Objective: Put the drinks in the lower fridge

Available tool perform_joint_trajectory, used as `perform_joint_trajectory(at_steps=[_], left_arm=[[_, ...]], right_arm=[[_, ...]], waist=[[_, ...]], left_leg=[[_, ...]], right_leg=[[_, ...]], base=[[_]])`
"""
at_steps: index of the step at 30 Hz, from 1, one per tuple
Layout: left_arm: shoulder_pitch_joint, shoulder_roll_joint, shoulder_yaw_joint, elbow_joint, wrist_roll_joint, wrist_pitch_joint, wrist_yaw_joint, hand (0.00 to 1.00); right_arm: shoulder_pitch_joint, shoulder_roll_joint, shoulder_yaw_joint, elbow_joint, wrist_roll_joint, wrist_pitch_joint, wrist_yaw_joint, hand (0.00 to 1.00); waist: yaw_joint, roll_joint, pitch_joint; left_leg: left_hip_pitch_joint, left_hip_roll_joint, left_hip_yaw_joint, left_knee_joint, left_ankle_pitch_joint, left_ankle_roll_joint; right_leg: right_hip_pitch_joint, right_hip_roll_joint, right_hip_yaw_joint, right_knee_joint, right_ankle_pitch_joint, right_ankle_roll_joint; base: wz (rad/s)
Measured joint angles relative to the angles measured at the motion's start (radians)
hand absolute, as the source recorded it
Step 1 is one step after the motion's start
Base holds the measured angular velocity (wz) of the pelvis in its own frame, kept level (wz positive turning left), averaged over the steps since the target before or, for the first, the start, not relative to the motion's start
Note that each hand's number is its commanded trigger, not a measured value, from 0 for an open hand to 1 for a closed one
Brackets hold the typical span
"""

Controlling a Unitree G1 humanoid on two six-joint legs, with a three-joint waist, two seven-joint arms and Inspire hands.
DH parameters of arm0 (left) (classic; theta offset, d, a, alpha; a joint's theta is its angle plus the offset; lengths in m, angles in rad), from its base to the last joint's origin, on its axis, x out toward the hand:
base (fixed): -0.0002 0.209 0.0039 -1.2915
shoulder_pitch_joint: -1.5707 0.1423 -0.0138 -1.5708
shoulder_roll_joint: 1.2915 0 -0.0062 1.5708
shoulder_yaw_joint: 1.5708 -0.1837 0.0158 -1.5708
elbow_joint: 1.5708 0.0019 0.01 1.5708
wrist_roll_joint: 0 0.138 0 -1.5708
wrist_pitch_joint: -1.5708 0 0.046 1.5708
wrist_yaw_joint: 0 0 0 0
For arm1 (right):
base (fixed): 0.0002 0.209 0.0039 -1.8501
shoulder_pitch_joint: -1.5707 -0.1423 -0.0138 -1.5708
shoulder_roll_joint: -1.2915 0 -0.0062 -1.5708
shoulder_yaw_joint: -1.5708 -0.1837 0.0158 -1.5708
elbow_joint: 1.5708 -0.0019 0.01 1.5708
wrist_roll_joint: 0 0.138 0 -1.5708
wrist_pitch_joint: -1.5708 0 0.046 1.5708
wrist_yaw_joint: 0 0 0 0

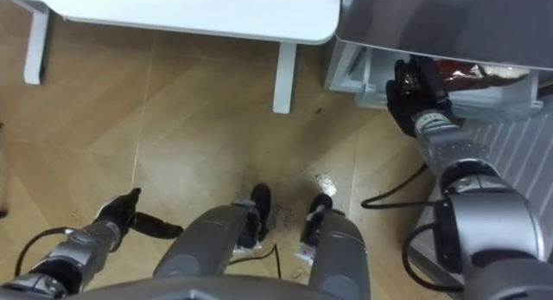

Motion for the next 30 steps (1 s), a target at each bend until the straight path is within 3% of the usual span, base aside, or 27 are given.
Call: perform_joint_trajectory(at_steps=[10,17,25,30], left_arm=[[0.001,0.018,-0.001,-0.004,-0.002,0.039,0.009,0.0],[-0.003,0.018,-0.001,-0.005,-0.007,0.04,0.029,0.0],[-0.004,0.018,-0.001,-0.005,0.012,0.044,0.029,0.0],[-0.006,0.018,-0.001,-0.004,0.012,0.044,0.029,0.0]], right_arm=[[-0.02,-0.039,0.002,0.005,-0.012,0.001,-0.043,0.0],[-0.027,-0.069,0.003,0.005,-0.051,0.0,-0.043,0.0],[-0.032,-0.098,0.003,0.005,-0.053,-0.001,-0.043,0.0],[-0.032,-0.102,0.003,0.005,-0.055,-0.002,-0.043,0.0]], waist=[[-0.003,-0.002,-0.002],[-0.002,-0.002,-0.0031],[0.005,0.001,-0.0149],[0.003,0.001,-0.0153]], left_leg=[[-0.006,0.0,0.006,0.002,0.001,0.002],[-0.006,0.005,0.012,0.015,0.001,0.002],[-0.007,0.017,0.024,0.015,0.003,0.0],[-0.006,0.02,0.026,0.017,0.004,-0.001]], right_leg=[[-0.009,0.0,0.0,0.003,0.001,0.0],[-0.007,0.003,0.002,0.007,0.005,-0.005],[-0.007,0.013,0.009,-0.003,0.021,-0.01],[-0.007,0.015,0.009,-0.005,0.024,-0.012]], base=[[-0.01],[-0.01],[-0.06],[-0.02]])
